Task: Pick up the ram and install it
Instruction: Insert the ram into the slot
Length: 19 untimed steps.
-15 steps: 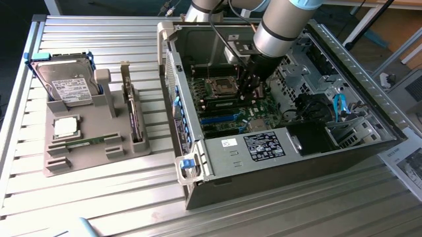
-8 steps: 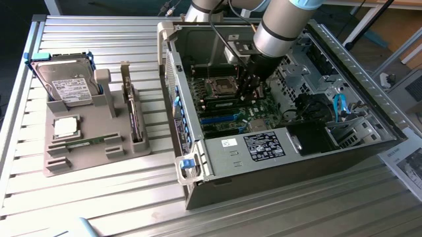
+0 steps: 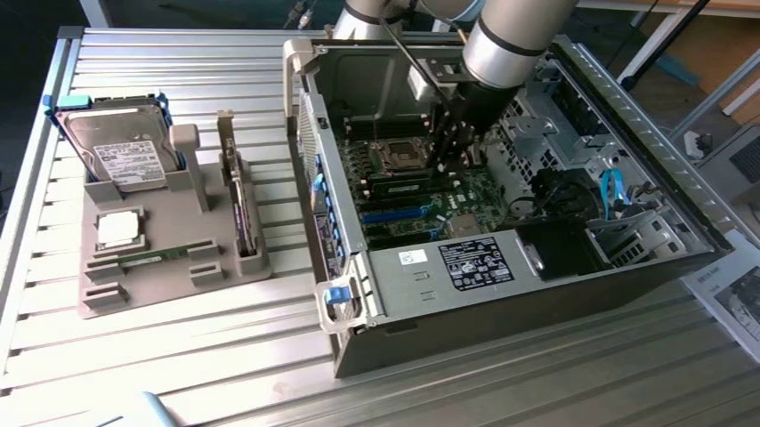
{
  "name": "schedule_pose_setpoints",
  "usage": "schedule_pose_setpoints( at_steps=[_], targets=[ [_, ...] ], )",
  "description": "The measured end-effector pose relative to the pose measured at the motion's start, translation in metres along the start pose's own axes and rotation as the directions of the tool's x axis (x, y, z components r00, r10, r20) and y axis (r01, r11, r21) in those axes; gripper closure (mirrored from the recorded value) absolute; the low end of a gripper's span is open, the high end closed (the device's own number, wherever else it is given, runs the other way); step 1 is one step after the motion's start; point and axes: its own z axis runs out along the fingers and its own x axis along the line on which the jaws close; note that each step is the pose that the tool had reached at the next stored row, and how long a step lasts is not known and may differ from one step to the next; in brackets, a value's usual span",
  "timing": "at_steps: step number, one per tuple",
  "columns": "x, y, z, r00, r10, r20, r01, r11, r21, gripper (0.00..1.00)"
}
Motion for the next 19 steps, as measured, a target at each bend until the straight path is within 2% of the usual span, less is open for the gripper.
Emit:
schedule_pose_setpoints(
  at_steps=[3,9,12,19],
  targets=[
    [-0.001,0.0007,-0.0138,1.0000,0.000,0.0000,0.000,1.0000,0.0000,0.75],
    [-0.002,0.0016,-0.0327,1.0000,0.000,-0.0013,0.000,1.0000,0.0000,0.75],
    [-0.003,0.0028,-0.0567,1.0000,0.000,-0.0030,0.000,1.0000,0.0001,0.75],
    [-0.005,0.0041,-0.0815,1.0000,0.000,-0.0049,0.000,1.0000,0.0000,0.75]
  ],
)
